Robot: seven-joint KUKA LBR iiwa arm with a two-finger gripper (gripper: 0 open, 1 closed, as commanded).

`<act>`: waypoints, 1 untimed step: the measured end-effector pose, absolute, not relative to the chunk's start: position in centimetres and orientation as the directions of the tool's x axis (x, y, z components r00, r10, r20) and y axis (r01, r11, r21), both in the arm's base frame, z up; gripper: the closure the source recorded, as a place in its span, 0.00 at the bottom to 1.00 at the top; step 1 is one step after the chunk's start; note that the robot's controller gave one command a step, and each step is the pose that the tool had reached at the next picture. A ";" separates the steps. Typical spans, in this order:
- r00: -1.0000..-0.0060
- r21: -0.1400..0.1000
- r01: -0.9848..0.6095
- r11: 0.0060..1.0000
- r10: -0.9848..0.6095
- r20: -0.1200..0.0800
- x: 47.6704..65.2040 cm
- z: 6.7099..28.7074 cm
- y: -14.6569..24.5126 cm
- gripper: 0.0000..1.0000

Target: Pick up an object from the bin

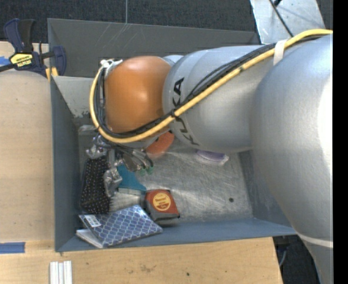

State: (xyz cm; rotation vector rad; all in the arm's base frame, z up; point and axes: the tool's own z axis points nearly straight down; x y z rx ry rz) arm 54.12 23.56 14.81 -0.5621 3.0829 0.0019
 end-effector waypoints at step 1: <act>-0.928 0.000 -0.372 0.928 -0.372 0.003 53.2 19.2 24.0 1.00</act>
Offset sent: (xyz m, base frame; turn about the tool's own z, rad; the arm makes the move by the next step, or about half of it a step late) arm 0.0057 -0.0050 -0.0218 -0.0046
